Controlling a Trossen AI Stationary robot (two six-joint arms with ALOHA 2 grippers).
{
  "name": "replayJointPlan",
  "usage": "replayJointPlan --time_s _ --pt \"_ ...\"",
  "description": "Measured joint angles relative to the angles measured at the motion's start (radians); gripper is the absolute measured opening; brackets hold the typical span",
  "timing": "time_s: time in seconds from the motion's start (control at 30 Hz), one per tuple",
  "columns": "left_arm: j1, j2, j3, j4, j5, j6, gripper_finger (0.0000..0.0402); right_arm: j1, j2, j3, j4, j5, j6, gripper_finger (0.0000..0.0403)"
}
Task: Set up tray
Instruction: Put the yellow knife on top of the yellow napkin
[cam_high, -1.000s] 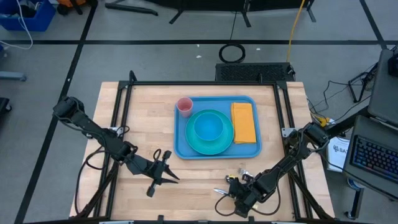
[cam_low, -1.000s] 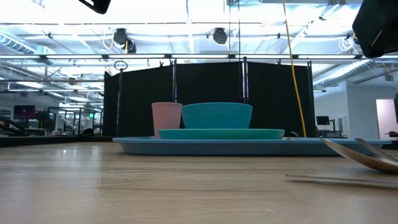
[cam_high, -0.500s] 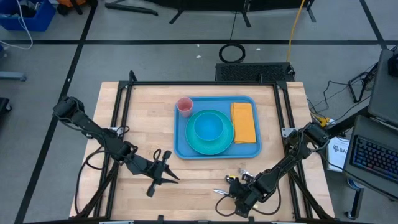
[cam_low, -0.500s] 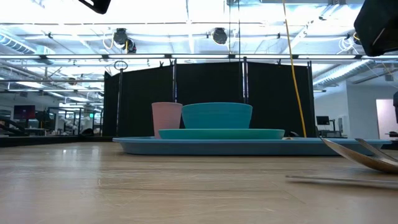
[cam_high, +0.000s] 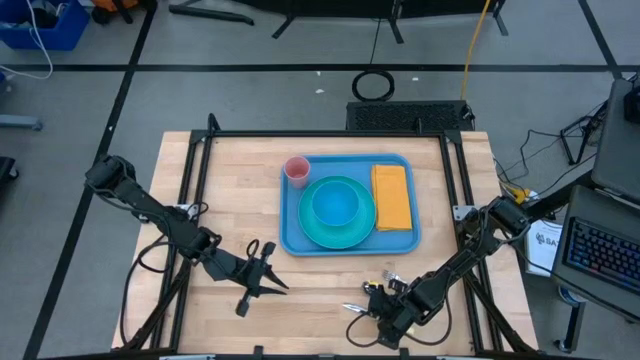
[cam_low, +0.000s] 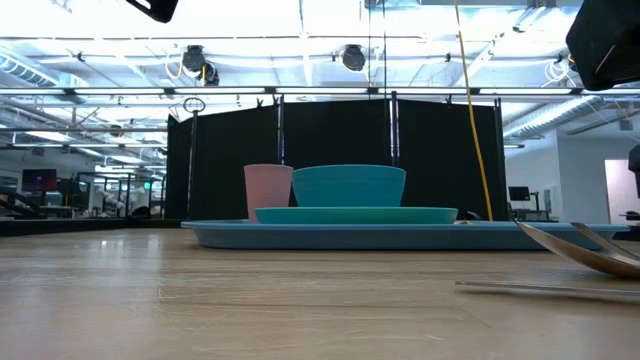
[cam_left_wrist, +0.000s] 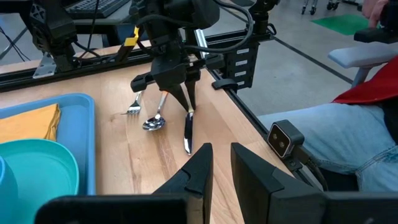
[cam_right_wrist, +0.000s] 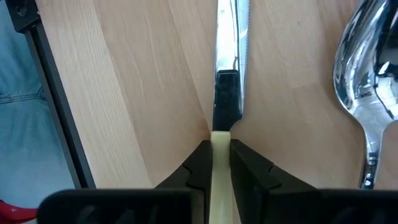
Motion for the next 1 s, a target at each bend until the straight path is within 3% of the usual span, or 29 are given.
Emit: replayJointPlan --time_s 0.43,0.8,1.0 --pt "0.000 0.000 0.000 0.000 0.000 0.002 0.0063 -0.003 -0.075 -0.005 -0.084 0.108 -0.016 0.0030" --pt "0.000 0.000 0.000 -0.002 0.000 0.002 0.0063 -0.002 -0.086 -0.003 -0.114 0.108 0.003 0.0001" --pt "0.000 0.000 0.000 -0.002 0.000 0.000 0.0063 -0.002 -0.087 -0.002 -0.113 0.105 0.005 0.0004"
